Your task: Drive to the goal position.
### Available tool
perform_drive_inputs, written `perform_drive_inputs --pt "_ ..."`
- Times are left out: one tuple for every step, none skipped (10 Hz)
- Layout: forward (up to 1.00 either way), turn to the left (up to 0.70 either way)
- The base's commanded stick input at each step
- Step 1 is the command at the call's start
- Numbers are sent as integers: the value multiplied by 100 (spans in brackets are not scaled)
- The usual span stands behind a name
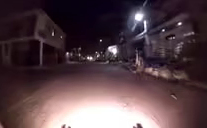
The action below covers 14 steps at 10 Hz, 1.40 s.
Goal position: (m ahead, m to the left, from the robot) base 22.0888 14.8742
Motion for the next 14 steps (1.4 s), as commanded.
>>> perform_drive_inputs --pt "60 0" --pt "60 0" --pt "60 0" --pt "60 0" --pt "60 0" --pt "60 0" --pt "60 0" --pt "60 0" --pt "60 0" --pt "60 0" --pt "60 0" --pt "60 0" --pt "60 0" --pt "60 0"
